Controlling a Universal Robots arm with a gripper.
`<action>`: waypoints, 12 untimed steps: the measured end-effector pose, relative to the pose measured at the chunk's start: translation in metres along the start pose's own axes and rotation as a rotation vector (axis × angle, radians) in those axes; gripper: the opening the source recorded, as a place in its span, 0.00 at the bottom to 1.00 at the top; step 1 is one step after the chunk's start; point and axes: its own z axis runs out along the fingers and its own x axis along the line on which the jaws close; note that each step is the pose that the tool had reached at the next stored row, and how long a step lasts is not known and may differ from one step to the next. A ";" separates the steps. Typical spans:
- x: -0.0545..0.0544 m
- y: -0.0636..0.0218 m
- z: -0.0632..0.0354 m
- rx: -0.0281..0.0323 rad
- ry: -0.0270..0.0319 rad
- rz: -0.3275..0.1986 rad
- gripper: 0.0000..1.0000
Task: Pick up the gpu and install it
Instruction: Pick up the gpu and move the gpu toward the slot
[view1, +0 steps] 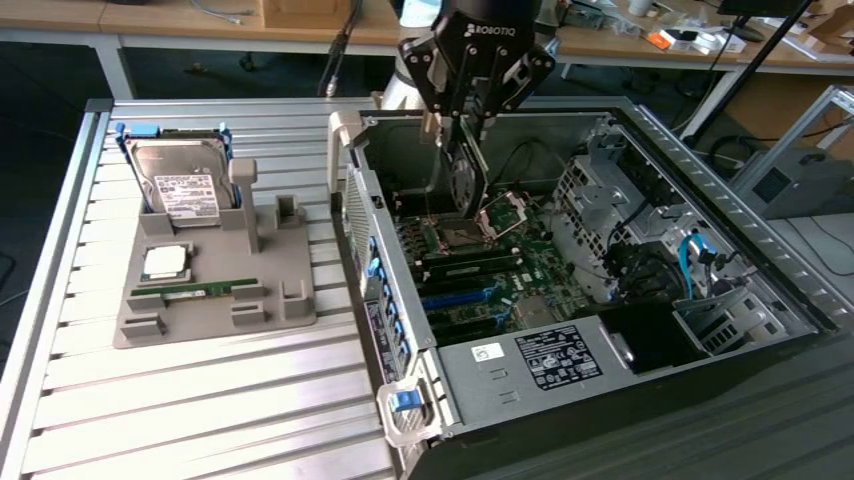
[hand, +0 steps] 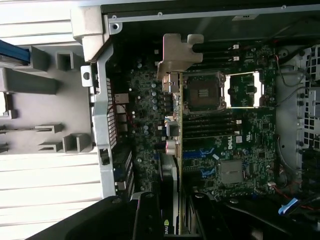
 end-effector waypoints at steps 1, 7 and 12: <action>-0.001 0.0001 0.0003 0.0000 0.0000 0.000 0.27; -0.008 0.0004 0.0026 -0.0001 -0.0001 0.000 0.27; -0.011 0.0004 0.0041 0.0000 0.0000 0.000 0.27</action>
